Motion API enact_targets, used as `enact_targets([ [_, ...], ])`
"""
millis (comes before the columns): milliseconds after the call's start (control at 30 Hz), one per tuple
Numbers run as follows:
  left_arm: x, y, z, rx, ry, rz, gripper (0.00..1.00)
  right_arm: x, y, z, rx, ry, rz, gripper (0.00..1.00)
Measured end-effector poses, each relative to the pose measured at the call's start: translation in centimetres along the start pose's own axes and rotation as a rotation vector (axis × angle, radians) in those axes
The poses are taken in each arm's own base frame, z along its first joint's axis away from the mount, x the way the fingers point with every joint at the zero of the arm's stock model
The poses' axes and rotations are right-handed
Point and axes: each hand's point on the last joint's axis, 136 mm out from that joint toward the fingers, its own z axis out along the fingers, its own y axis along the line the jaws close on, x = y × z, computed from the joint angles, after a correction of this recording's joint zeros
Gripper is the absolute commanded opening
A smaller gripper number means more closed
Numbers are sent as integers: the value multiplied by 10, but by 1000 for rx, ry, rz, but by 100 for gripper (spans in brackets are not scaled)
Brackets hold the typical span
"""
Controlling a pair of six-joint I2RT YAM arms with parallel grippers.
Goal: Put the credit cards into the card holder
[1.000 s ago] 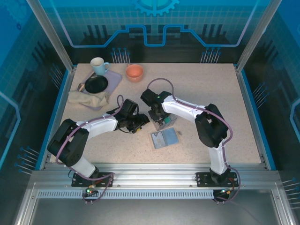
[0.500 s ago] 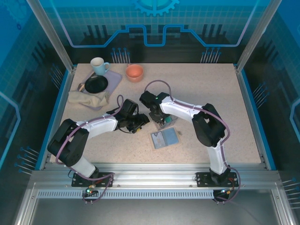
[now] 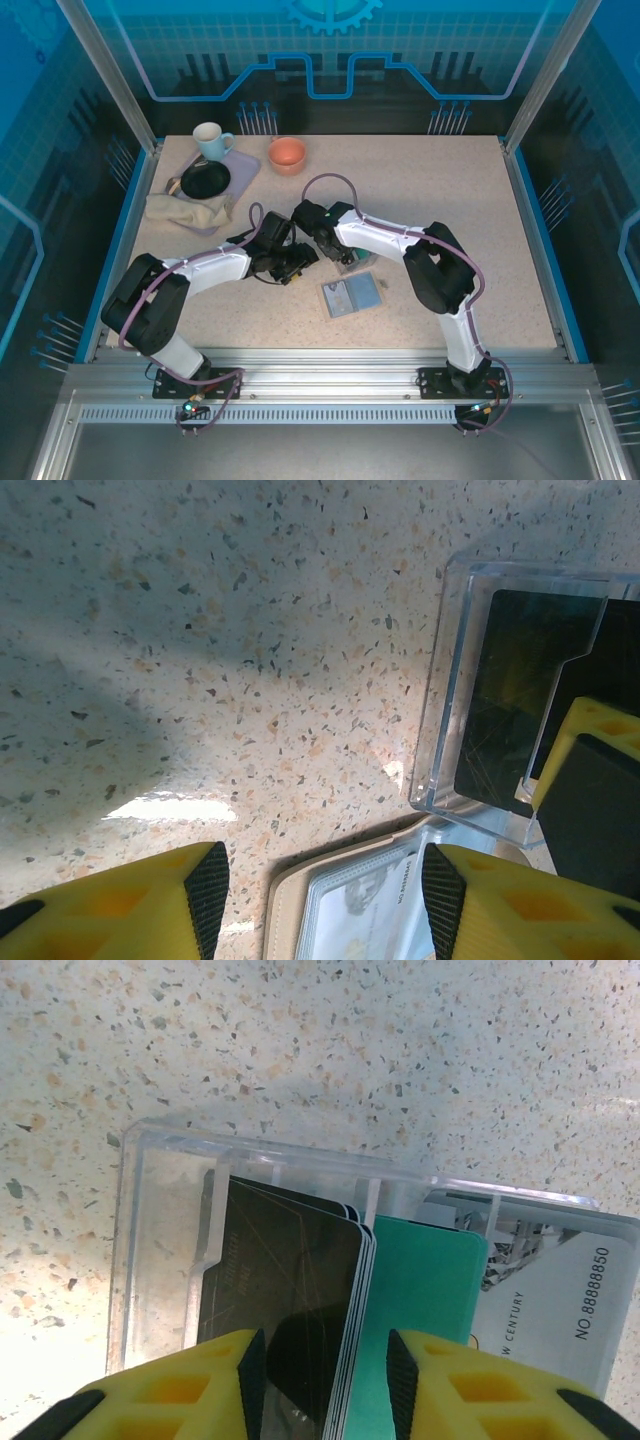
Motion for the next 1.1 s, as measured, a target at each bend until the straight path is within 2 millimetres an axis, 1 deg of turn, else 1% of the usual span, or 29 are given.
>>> enact_targets([
  [167,0,0,0,0,0,0,57,-1,-2,0,14,-3,-6,33],
  [233,0,0,0,0,0,0,57,0,-3,0,16,-3,-9,29],
  [400,0,0,0,0,0,0,57,0,-4,0,21,-4,-10,23],
  [733,0,0,0,0,0,1,57,2,-8,-1,39,-5,-12,21],
  [933,0,0,0,0,0,0,57,1,-10,-4,38,-12,-8,18],
  [1000,0,0,0,0,0,0,57,1,-10,-5,38,-14,-8,16],
  [1100,0,0,0,0,0,0,57,0,-10,-5,37,-16,-9,15],
])
